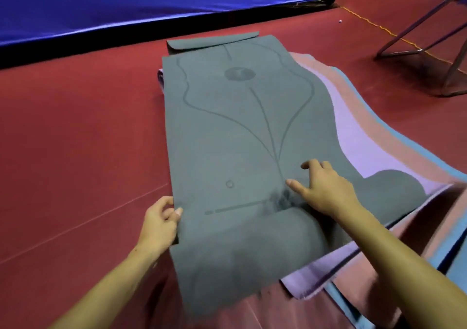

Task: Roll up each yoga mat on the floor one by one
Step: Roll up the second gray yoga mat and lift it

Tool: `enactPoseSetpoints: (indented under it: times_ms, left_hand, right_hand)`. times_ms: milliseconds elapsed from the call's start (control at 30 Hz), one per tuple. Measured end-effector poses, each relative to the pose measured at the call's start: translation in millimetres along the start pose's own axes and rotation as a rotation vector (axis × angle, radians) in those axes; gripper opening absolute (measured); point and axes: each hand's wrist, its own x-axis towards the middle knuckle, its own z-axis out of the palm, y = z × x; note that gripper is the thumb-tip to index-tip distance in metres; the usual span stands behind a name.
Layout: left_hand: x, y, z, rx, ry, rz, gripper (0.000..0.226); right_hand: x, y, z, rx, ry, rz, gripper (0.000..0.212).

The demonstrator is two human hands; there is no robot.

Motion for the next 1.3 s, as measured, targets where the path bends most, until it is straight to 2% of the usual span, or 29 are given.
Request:
enactPoseSetpoints:
  times_ms: [100,233,300,367,467,500,567,667,700,767,867,967,1033,1167,1300]
  left_hand:
    - [-12,-12,-51,0.069,-0.011,-0.078,0.016]
    - [17,5,-71,0.191,-0.109,-0.232,0.012]
    - [41,19,-67,0.168,-0.125,-0.278,0.013]
    - [71,36,-59,0.130,-0.035,-0.217,0.027]
    - [115,52,-43,-0.023,0.130,-0.092,0.050]
    - [130,55,-40,-0.092,0.171,-0.096,0.048]
    - [153,55,-35,-0.165,0.230,-0.091,0.030]
    - [182,38,-39,-0.152,0.316,-0.025,0.016]
    - [192,27,-42,-0.133,0.339,-0.005,0.017]
    - [179,33,-53,-0.099,0.381,0.010,0.023]
    - [169,19,-88,-0.104,0.439,-0.033,0.036]
    - [156,-4,-133,-0.122,0.478,-0.097,0.043]
    - [143,-14,-161,-0.108,0.498,-0.122,0.044]
    - [112,-31,-213,-0.109,0.534,-0.200,0.047]
    - [93,-42,-250,-0.137,0.539,-0.229,0.046]
  right_hand:
    - [18,15,11,0.037,0.070,0.101,0.081]
    - [39,51,26,0.112,0.017,0.314,0.111]
    - [40,67,41,0.167,-0.023,0.419,0.124]
    - [36,74,56,0.153,-0.100,0.467,0.132]
    - [37,72,64,0.069,-0.175,0.452,0.130]
    - [41,71,64,0.058,-0.192,0.460,0.131]
    - [49,72,59,0.042,-0.244,0.479,0.138]
    - [75,99,71,0.133,-0.267,0.453,0.167]
    - [82,104,75,0.190,-0.244,0.435,0.168]
    - [80,88,68,0.292,-0.184,0.431,0.149]
    - [72,47,56,0.431,-0.077,0.362,0.109]
    - [73,8,61,0.669,0.007,0.229,0.089]
    - [75,-16,72,0.743,0.023,0.184,0.072]
    - [66,-60,81,0.726,0.102,0.219,0.076]
    - [54,-88,87,0.715,0.104,0.140,0.059]
